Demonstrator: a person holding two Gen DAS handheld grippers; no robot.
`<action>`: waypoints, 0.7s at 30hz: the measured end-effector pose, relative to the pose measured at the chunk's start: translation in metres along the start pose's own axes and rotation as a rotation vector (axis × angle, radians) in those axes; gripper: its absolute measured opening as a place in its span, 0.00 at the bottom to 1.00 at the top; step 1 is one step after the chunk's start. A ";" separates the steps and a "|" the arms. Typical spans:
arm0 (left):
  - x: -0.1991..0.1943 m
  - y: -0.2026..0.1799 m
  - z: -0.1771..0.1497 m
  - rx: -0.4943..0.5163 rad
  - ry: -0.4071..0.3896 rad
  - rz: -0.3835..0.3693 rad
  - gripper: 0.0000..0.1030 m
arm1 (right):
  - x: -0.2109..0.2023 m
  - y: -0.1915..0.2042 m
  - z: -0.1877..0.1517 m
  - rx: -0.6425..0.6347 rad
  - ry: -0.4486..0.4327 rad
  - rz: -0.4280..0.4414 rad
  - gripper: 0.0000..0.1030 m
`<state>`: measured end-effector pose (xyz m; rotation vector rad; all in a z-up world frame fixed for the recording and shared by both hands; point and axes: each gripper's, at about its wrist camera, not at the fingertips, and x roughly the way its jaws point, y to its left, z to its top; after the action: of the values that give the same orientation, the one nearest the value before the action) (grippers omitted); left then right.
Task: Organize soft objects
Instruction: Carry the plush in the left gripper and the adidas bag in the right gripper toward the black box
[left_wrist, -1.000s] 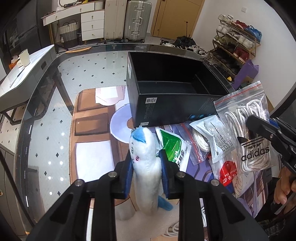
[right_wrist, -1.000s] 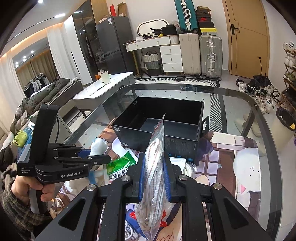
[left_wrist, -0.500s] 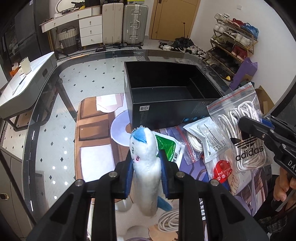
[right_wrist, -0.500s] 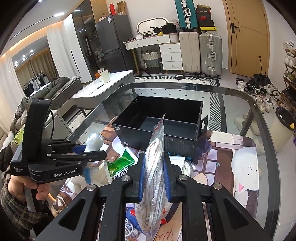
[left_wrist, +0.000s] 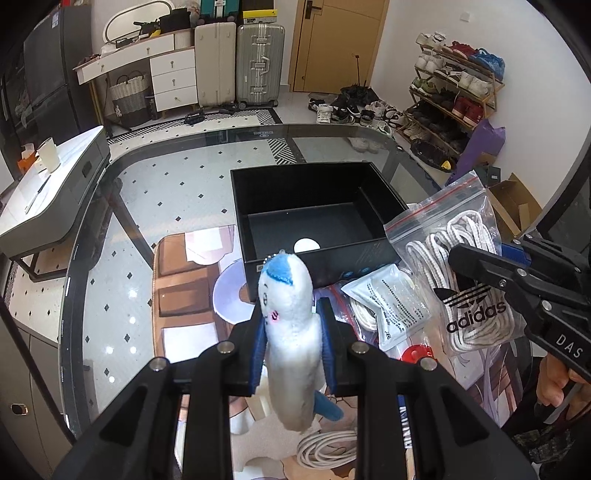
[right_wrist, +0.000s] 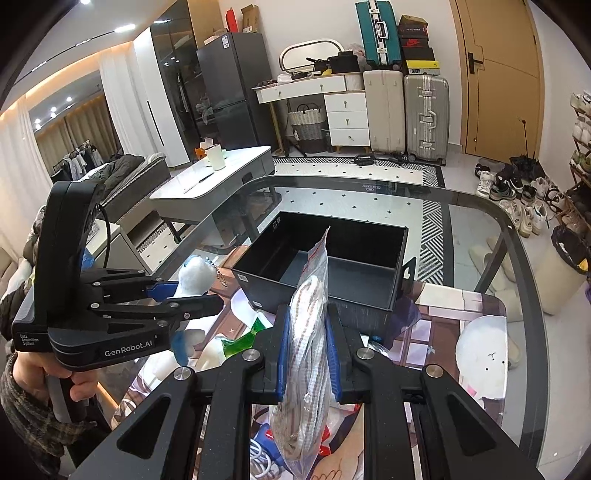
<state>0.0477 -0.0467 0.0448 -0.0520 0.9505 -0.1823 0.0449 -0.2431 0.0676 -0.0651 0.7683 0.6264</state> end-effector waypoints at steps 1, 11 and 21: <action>-0.001 -0.001 0.002 0.002 -0.002 0.000 0.23 | -0.001 0.000 0.002 -0.001 -0.001 0.003 0.17; -0.011 -0.006 0.020 0.015 -0.022 0.001 0.23 | -0.007 0.000 0.024 -0.003 -0.014 0.000 0.17; -0.015 -0.007 0.041 0.017 -0.042 -0.005 0.23 | -0.005 0.002 0.045 -0.005 -0.018 0.002 0.17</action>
<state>0.0713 -0.0523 0.0820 -0.0427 0.9073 -0.1932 0.0699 -0.2317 0.1043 -0.0636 0.7497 0.6298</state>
